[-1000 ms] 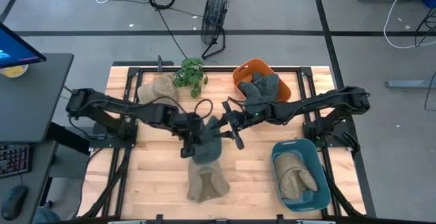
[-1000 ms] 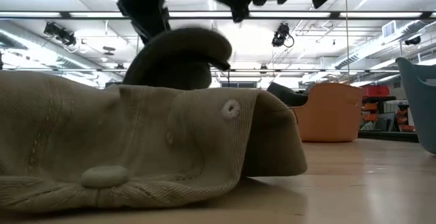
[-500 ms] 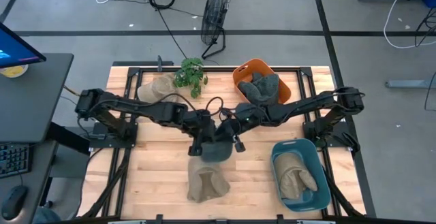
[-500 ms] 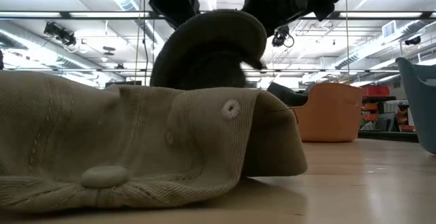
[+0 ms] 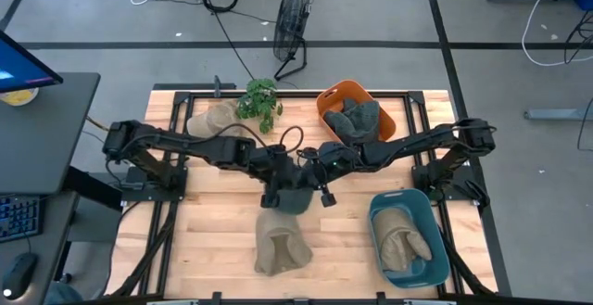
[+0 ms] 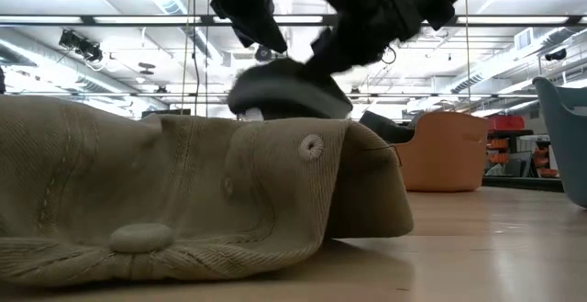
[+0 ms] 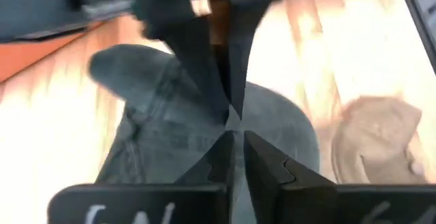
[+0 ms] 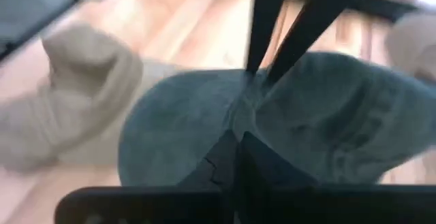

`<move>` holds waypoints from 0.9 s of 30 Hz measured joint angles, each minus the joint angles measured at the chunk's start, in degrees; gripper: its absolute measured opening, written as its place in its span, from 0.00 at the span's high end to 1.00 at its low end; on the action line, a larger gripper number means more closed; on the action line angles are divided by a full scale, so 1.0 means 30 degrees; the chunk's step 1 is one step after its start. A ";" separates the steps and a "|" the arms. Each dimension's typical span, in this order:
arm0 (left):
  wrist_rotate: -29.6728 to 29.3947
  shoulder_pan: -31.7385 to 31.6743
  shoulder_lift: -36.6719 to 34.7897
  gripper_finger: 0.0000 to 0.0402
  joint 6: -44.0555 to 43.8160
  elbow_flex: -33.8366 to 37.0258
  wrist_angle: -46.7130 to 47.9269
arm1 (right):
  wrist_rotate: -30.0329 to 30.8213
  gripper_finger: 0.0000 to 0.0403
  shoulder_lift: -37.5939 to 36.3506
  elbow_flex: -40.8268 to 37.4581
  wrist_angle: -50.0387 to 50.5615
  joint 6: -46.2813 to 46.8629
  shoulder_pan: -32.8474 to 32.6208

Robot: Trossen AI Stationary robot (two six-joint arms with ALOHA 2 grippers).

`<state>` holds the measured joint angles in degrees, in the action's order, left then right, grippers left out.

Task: Pick & Place hat
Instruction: Put the gray cap into the orange bin

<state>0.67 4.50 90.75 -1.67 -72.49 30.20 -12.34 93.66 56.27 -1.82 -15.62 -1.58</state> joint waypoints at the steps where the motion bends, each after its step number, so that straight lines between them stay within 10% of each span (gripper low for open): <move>1: -0.0021 -0.0100 -0.0013 0.89 -0.0418 0.0000 0.0024 | 0.0167 0.97 0.0026 -0.0029 0.0310 0.0013 0.0000; 14: -0.2364 -0.0616 -0.0068 0.60 -0.1720 0.0039 0.0847 | 0.1293 0.99 -0.1453 -0.0008 0.3425 -0.0044 0.0000; 27: -0.4549 -0.0703 -0.0552 0.57 -0.3154 0.0058 0.3143 | 0.5214 1.00 -0.9085 0.0007 1.0523 -0.3359 0.0271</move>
<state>-12.97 2.39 89.10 -11.14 -72.31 39.63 3.30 66.40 56.29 29.75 -25.69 -0.77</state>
